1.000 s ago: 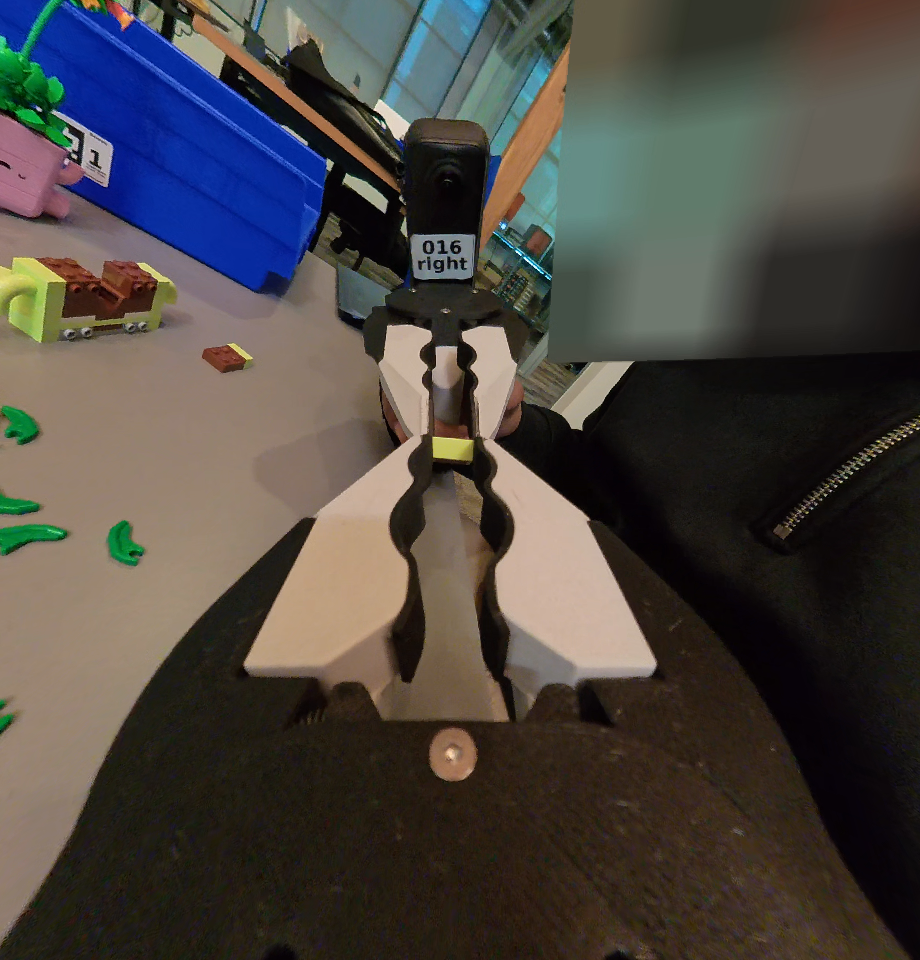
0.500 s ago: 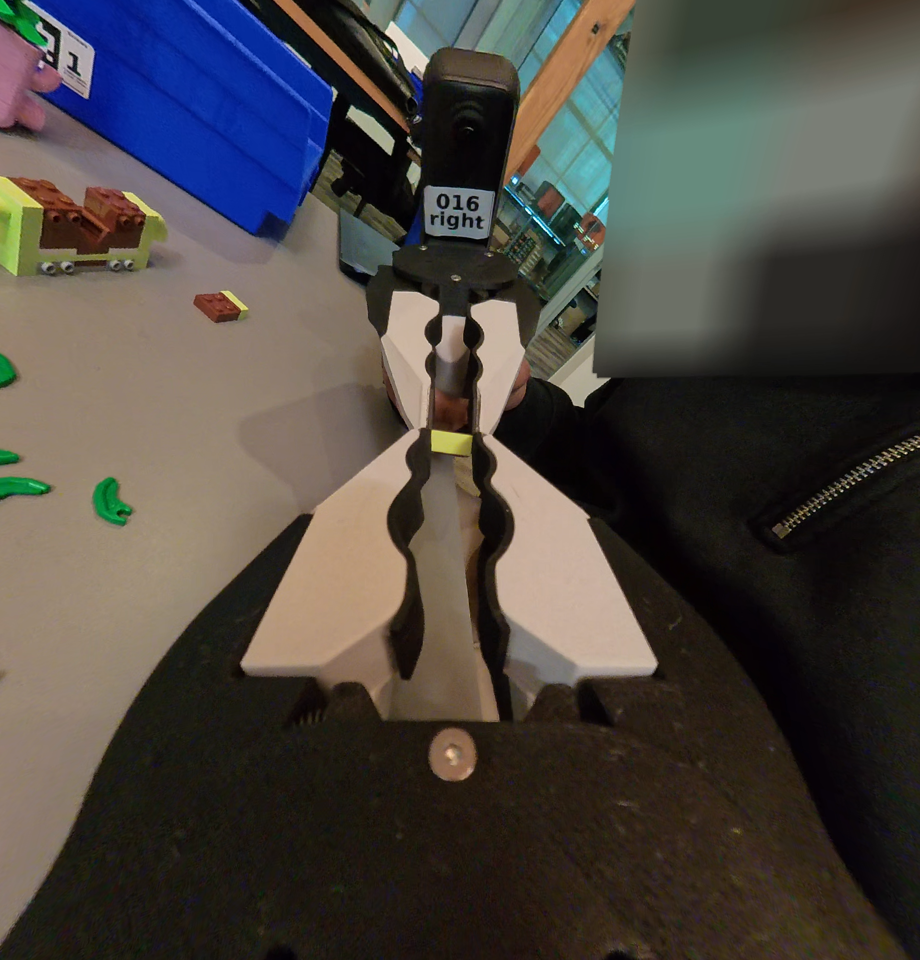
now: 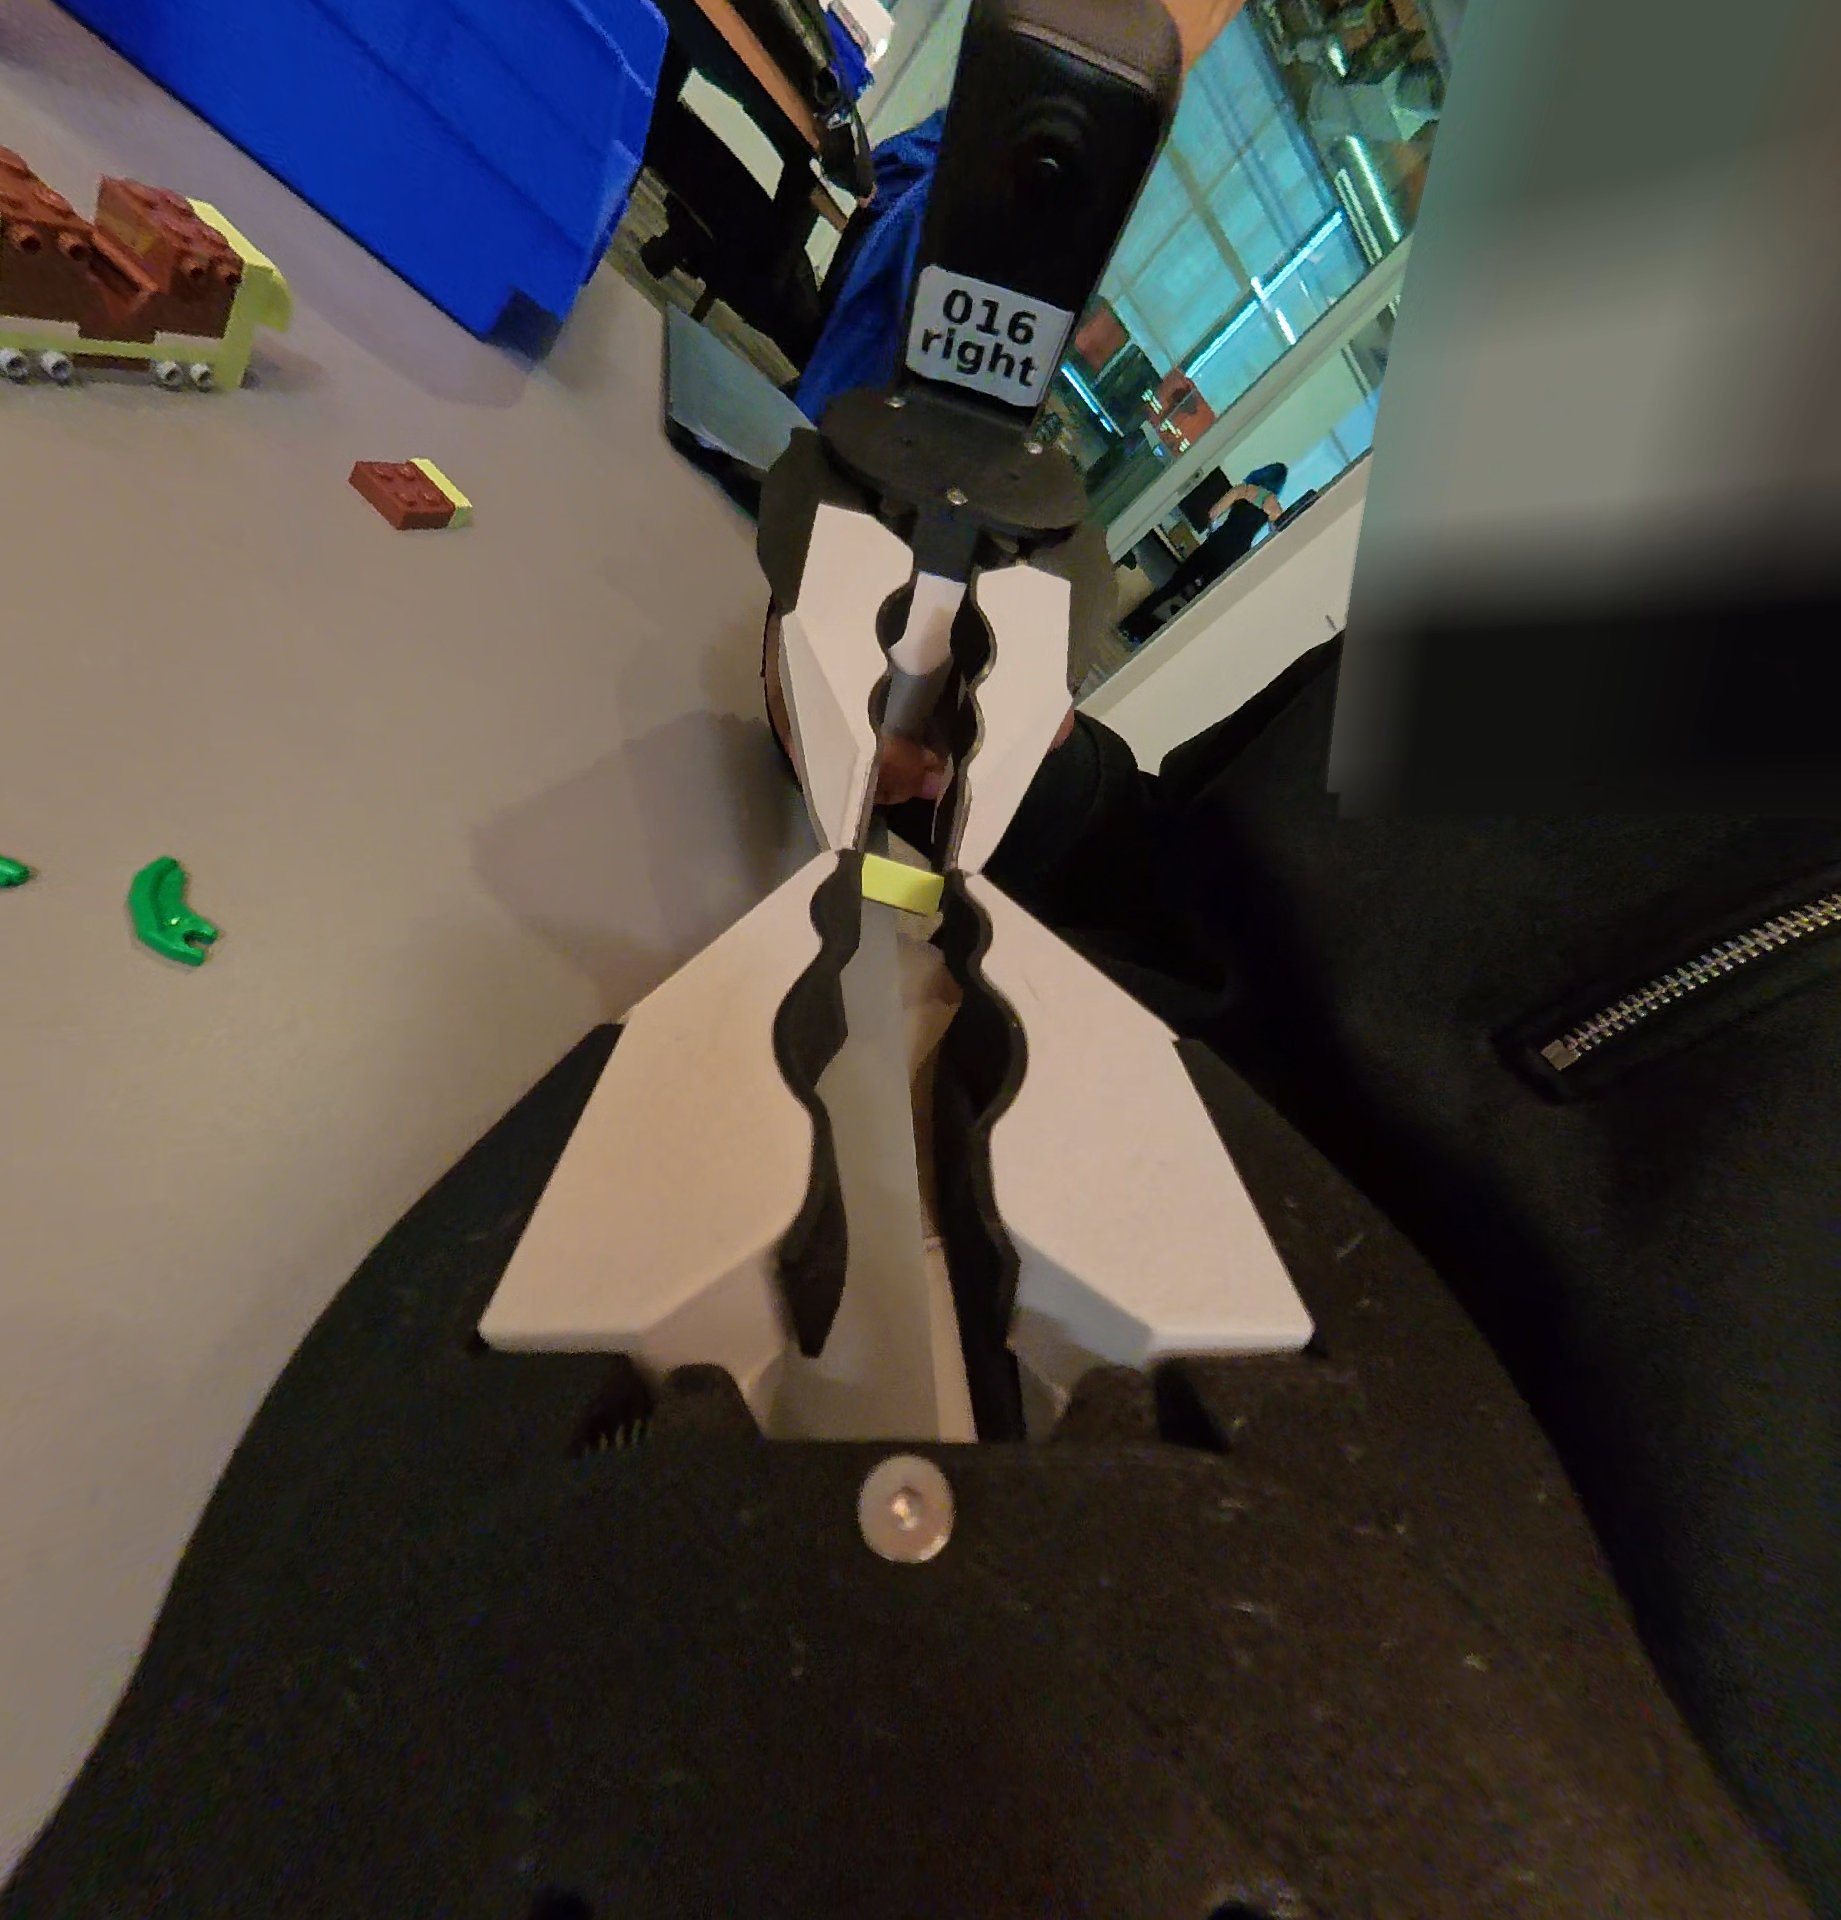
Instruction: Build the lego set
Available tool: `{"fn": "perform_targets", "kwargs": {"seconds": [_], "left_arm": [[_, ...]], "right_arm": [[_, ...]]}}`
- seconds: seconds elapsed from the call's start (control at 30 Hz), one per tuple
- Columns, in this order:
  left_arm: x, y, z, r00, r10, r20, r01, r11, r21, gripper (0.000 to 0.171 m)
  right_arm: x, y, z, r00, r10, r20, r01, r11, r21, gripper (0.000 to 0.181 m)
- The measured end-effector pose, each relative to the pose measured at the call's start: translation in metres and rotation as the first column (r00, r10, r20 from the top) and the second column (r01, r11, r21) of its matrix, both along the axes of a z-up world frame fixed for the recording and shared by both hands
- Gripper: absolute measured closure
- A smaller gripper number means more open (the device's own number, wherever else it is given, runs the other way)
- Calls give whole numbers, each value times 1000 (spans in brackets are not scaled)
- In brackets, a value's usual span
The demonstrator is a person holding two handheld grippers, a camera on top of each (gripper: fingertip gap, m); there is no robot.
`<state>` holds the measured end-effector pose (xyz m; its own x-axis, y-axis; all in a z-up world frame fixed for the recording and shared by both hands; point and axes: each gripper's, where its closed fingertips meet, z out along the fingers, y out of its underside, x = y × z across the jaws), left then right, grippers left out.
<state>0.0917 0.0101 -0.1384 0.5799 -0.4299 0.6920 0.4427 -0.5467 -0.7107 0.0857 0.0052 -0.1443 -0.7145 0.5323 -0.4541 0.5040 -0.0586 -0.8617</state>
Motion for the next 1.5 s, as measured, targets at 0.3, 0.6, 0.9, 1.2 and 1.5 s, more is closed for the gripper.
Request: {"fn": "perform_targets", "kwargs": {"seconds": [0.3,0.6,0.9,1.2,1.5], "left_arm": [[0,-1,-7,1000,-19,23,19,999,-34,157],[-6,6,2,995,69,-73,-64,996,67,129],[-31,16,7,742,381,-552,-257,922,291,133],[-8,21,16,578,435,-690,-165,891,423,117],[-8,19,34,467,553,-690,-171,822,543,144]], "right_arm": [[-1,-3,-8,1000,-8,-27,11,995,99,169],[-9,6,-3,997,-76,-32,78,995,57,169],[-18,24,30,984,-64,169,141,855,-498,168],[-18,17,43,979,25,203,121,728,-674,169],[-15,7,47,971,104,216,96,657,-748,168]]}}
